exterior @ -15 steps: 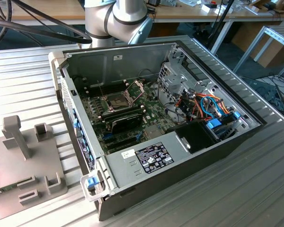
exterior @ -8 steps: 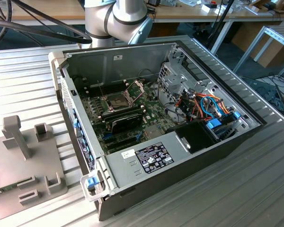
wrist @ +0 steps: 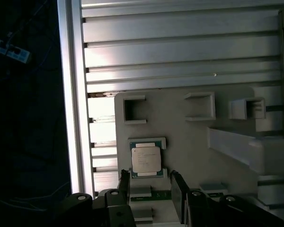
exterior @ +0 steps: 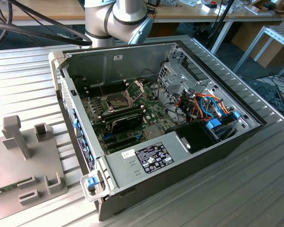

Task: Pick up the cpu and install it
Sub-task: 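Pick up the cpu and move it towards the insertion slot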

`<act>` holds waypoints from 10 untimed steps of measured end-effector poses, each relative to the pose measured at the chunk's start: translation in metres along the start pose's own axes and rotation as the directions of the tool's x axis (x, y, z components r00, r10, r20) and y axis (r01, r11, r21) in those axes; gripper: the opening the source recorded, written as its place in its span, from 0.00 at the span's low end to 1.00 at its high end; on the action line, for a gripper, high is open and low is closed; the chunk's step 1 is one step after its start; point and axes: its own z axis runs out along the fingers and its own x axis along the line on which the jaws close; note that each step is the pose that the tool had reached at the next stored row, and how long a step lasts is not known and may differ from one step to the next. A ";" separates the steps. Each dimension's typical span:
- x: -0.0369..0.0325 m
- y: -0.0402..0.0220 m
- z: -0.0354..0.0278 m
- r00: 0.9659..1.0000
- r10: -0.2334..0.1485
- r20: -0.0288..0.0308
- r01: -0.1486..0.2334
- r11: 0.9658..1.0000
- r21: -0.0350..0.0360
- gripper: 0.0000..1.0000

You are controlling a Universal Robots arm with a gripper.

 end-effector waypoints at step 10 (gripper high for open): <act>-0.0001 -0.0001 0.0058 1.000 0.000 0.000 0.000 1.000 0.000 0.48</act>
